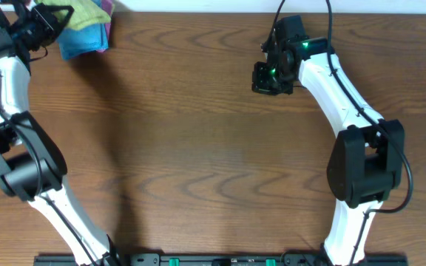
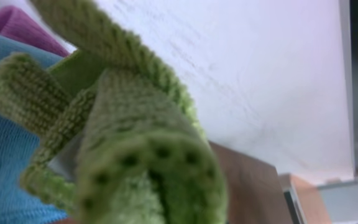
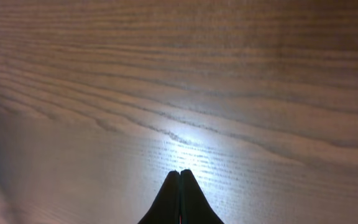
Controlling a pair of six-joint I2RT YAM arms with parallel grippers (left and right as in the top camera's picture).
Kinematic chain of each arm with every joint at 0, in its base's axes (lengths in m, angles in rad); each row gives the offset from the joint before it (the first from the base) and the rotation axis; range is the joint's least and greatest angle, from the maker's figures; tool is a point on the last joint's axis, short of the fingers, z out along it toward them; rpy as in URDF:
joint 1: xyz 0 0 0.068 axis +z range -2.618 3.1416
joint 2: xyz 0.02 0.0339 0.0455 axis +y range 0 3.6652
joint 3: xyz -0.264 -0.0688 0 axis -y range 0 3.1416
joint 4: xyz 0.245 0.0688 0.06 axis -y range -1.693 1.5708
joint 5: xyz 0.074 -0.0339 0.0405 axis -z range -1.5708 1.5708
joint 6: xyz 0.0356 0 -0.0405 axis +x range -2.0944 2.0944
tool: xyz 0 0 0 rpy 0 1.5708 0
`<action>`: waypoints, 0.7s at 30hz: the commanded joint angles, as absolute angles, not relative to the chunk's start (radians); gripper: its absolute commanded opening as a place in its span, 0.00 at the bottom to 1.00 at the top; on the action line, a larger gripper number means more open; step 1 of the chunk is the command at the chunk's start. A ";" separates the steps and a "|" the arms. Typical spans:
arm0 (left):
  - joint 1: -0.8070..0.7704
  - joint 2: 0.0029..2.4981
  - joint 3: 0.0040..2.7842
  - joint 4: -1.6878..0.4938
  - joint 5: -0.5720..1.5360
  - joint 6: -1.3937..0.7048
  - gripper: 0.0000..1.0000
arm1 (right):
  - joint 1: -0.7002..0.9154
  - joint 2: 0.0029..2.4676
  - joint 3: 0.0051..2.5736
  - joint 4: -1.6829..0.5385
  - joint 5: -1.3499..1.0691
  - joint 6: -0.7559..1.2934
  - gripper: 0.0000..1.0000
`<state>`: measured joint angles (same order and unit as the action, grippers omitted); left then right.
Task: Fold the cloth
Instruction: 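Carry the folded cloth with the left gripper to the far-left cloth stack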
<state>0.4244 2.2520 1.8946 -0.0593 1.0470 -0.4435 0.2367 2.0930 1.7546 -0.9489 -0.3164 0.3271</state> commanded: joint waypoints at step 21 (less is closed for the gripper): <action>0.480 2.334 2.046 -0.048 0.958 -0.017 0.05 | 0.244 2.075 1.766 -1.104 -0.287 0.315 0.01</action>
